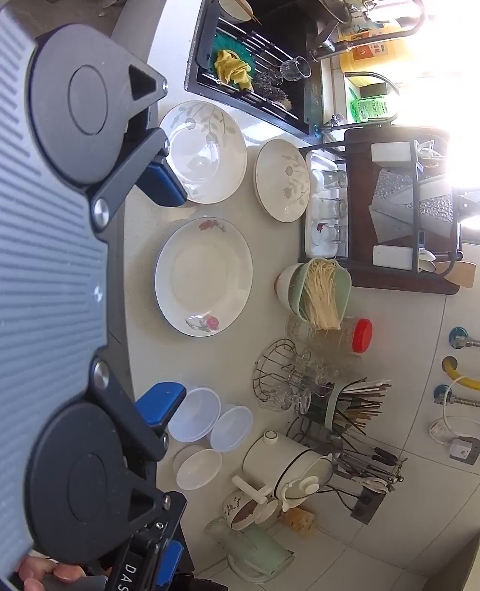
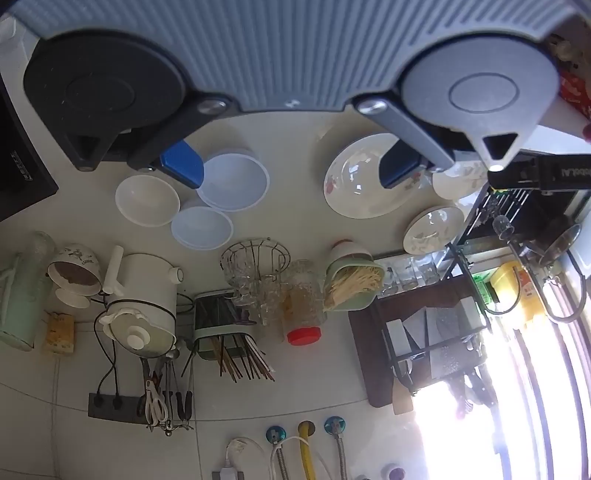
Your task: Organize plates and bowls
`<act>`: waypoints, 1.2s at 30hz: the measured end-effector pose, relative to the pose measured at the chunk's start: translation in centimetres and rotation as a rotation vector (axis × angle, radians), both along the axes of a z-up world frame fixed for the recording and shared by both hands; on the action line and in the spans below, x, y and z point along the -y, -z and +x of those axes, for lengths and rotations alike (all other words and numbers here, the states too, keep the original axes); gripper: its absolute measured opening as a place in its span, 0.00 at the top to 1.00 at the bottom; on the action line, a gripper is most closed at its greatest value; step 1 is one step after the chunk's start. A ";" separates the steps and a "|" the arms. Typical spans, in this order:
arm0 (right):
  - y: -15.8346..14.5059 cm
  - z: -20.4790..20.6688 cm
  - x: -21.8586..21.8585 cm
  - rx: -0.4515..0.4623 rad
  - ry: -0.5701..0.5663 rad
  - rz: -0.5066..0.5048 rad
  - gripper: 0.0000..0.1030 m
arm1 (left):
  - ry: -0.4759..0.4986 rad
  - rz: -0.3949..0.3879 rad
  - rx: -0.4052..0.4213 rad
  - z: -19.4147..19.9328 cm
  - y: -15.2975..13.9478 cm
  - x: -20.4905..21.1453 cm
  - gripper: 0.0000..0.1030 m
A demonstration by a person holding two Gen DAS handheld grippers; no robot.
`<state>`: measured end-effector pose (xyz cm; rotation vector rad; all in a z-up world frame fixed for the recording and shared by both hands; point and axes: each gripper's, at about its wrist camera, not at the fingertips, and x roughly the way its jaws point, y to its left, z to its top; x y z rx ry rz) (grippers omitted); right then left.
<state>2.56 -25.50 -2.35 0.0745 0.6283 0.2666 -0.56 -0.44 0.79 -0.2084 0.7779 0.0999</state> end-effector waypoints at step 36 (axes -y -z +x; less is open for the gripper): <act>0.2 1.5 0.1 -0.030 0.036 -0.016 0.00 | -0.006 0.004 0.004 1.1 0.2 -0.2 0.00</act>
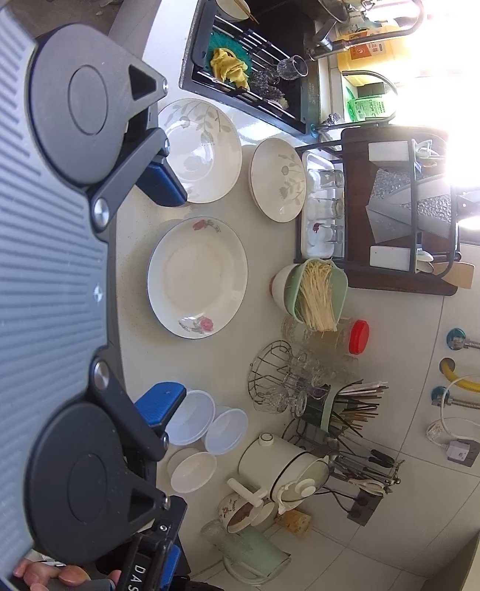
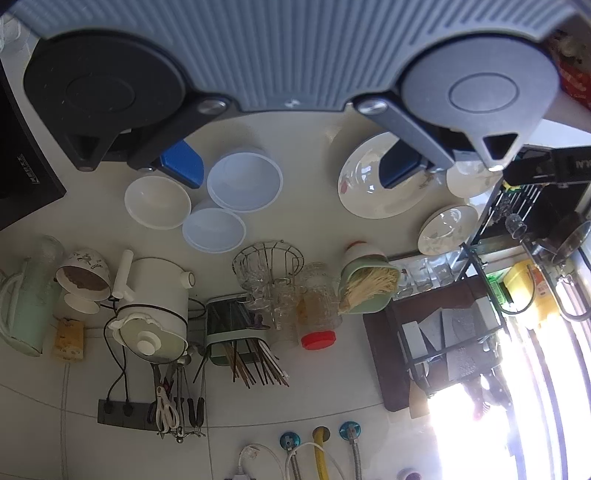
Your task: Organize plates and bowls
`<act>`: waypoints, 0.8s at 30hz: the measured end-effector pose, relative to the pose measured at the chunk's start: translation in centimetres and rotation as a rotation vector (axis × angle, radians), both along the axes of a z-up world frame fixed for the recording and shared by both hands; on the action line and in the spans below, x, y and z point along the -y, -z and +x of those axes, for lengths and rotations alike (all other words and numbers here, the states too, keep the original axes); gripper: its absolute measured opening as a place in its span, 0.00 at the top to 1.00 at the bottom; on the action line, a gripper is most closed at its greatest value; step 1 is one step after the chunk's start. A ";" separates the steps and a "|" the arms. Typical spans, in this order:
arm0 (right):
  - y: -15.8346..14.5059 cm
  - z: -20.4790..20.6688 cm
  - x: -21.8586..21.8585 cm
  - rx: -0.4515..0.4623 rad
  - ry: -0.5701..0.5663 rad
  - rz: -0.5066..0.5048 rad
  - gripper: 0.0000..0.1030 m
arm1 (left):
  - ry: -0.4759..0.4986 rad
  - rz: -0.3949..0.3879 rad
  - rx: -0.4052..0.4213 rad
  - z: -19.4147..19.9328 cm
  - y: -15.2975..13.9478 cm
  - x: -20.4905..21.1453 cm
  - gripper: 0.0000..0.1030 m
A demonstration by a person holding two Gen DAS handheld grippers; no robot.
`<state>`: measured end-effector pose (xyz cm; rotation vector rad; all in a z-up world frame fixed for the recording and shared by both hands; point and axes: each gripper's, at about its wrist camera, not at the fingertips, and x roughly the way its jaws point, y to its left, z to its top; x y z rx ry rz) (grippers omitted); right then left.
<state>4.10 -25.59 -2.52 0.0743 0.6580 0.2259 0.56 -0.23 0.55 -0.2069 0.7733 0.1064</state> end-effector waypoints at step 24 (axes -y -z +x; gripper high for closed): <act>1.0 0.8 -0.2 -0.046 -0.042 0.036 0.00 | -0.034 -0.005 -0.007 0.7 1.1 -1.1 0.00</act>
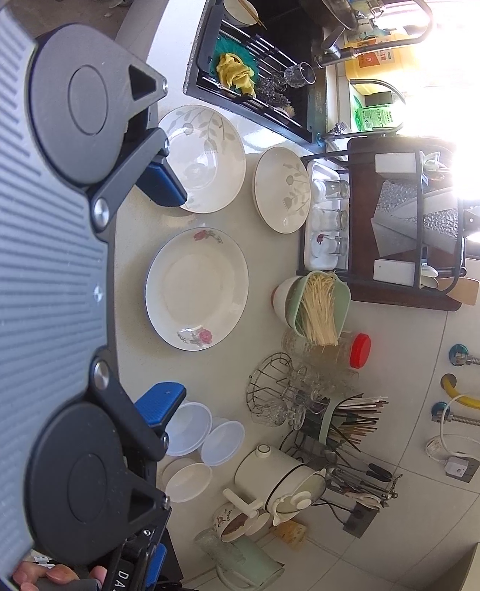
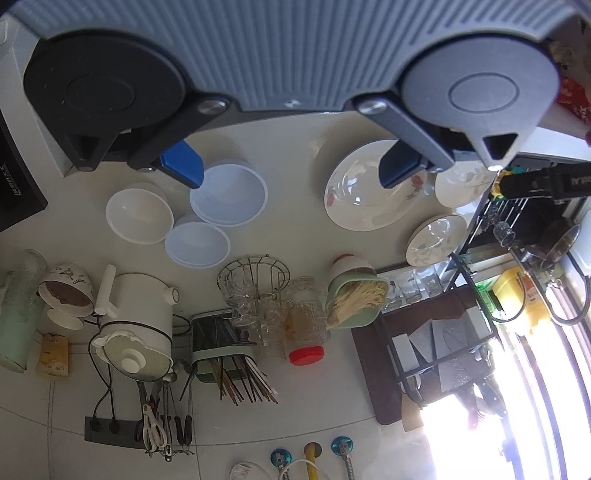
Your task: Organize plates and bowls
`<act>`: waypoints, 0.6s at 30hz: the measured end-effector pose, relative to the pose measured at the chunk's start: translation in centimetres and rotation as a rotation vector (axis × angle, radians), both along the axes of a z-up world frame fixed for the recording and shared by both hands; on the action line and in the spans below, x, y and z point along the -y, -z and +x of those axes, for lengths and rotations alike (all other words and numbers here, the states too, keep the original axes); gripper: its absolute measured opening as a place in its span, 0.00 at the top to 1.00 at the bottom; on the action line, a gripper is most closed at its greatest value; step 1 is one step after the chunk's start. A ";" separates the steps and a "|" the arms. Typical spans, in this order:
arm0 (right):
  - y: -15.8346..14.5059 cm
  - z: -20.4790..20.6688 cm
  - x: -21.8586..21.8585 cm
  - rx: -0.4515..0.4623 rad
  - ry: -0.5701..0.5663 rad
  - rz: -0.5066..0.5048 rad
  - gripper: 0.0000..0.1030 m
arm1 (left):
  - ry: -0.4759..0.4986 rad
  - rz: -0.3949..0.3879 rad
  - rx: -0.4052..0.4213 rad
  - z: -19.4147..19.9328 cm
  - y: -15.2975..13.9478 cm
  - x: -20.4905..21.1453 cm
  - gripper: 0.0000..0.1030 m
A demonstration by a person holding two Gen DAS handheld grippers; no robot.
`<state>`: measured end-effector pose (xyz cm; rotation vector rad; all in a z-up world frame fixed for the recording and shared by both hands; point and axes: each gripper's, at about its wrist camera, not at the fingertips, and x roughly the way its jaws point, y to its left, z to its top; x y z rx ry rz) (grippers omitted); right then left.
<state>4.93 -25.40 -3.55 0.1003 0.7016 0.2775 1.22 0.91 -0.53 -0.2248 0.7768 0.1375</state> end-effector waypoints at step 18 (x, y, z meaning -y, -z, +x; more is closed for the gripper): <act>0.5 -0.6 0.5 -0.037 -0.043 0.017 0.00 | 0.012 0.004 -0.010 -0.1 0.7 1.5 0.00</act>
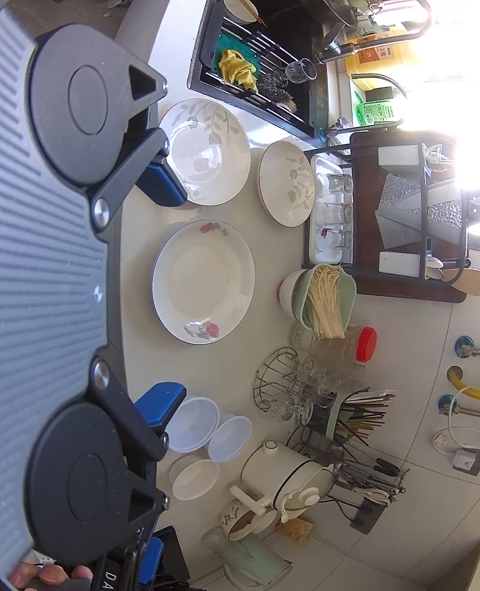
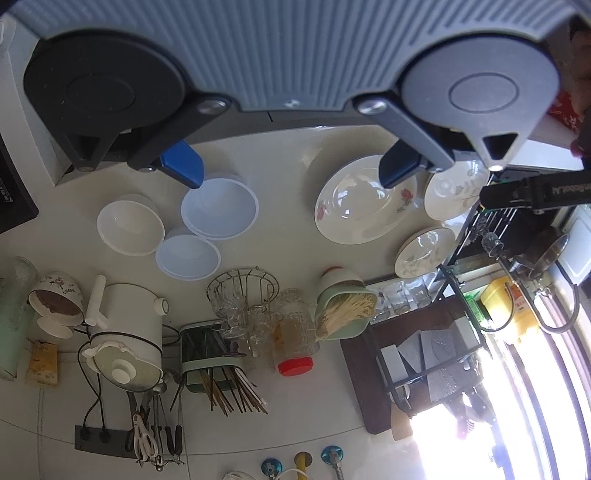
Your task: Organize plates and bowls
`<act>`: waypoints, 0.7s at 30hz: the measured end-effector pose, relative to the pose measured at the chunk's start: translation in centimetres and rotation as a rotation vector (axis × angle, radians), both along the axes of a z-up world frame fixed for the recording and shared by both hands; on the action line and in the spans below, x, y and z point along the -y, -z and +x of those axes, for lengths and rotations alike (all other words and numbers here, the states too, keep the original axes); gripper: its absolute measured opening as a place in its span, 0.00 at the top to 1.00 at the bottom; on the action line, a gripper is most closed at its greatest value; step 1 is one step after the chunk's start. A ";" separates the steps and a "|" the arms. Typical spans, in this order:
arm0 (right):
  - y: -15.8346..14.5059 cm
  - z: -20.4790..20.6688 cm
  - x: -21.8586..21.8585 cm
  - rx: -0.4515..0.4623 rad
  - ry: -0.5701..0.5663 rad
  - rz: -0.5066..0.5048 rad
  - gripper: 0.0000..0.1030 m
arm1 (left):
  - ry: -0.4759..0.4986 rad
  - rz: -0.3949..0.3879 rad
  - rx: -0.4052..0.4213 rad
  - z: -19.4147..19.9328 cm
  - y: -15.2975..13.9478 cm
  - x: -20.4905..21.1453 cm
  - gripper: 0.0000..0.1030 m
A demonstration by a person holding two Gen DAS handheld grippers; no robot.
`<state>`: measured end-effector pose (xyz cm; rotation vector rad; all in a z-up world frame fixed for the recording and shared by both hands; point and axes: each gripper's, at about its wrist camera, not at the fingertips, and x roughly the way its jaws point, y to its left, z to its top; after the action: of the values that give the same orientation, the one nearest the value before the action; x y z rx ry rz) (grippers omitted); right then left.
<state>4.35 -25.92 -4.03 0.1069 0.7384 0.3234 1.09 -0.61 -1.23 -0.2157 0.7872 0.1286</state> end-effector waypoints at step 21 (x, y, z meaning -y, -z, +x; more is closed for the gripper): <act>0.9 0.2 2.6 -0.010 -0.088 0.051 0.00 | -0.066 -0.144 -0.066 0.4 1.8 0.5 0.00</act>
<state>4.58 -28.55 -4.91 0.1241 0.7460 0.4256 1.47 -1.15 -3.03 -0.3751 0.8561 0.1417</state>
